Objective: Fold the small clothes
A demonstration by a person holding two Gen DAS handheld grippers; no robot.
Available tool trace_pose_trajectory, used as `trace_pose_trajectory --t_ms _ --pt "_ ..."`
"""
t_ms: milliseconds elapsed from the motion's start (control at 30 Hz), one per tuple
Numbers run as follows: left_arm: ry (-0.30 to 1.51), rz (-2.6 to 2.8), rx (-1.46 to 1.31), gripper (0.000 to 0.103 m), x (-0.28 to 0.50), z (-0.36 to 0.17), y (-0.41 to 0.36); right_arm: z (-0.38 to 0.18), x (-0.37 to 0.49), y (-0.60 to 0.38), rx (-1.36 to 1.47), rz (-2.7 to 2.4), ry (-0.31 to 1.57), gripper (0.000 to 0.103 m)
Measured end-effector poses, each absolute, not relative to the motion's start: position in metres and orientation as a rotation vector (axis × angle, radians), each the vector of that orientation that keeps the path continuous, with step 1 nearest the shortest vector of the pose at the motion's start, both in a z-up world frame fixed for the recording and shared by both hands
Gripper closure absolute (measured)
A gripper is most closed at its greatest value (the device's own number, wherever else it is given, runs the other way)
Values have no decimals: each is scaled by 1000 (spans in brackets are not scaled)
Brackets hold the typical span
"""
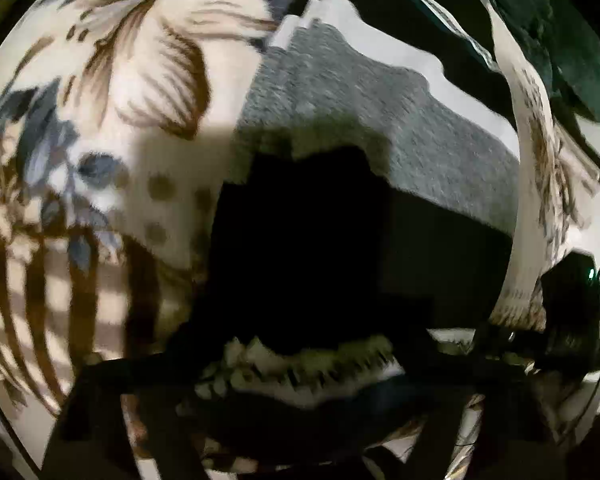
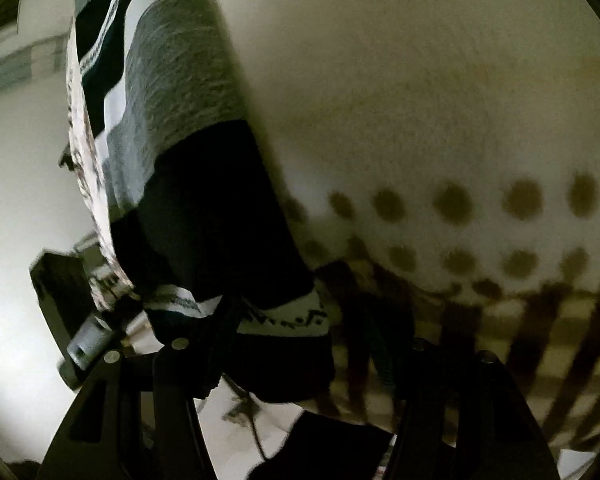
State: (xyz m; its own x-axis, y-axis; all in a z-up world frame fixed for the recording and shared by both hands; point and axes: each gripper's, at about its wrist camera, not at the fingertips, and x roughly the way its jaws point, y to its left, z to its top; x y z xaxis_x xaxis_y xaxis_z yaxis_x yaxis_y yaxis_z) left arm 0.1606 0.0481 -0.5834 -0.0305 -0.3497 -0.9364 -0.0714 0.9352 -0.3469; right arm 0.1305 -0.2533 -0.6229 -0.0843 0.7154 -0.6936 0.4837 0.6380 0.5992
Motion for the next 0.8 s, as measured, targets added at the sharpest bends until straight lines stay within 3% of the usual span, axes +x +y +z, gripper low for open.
trace_pose_trajectory --t_ms 67,100,167,267,333,600,800 --pt "1593 -249 -359 82 157 -575 49 -622 129 -252 1018 278 1706 40" --pt "1598 -262 -370 86 156 -574 47 -622 128 -250 1031 290 1702 42" --pt "1596 -266 -384 89 156 -574 48 -623 128 -242 1068 300 1702 50" --pt "1598 -255 -424 91 162 -570 49 -622 132 -232 1091 303 1698 79" --pt "1591 -259 -472 91 161 -559 57 -614 133 -230 1105 300 1677 85" --pt "1481 -299 -647 92 185 -498 79 -543 154 -242 1195 372 1519 88" --pt "1348 -351 -700 92 273 -461 77 -483 232 -257 1164 409 1351 88"
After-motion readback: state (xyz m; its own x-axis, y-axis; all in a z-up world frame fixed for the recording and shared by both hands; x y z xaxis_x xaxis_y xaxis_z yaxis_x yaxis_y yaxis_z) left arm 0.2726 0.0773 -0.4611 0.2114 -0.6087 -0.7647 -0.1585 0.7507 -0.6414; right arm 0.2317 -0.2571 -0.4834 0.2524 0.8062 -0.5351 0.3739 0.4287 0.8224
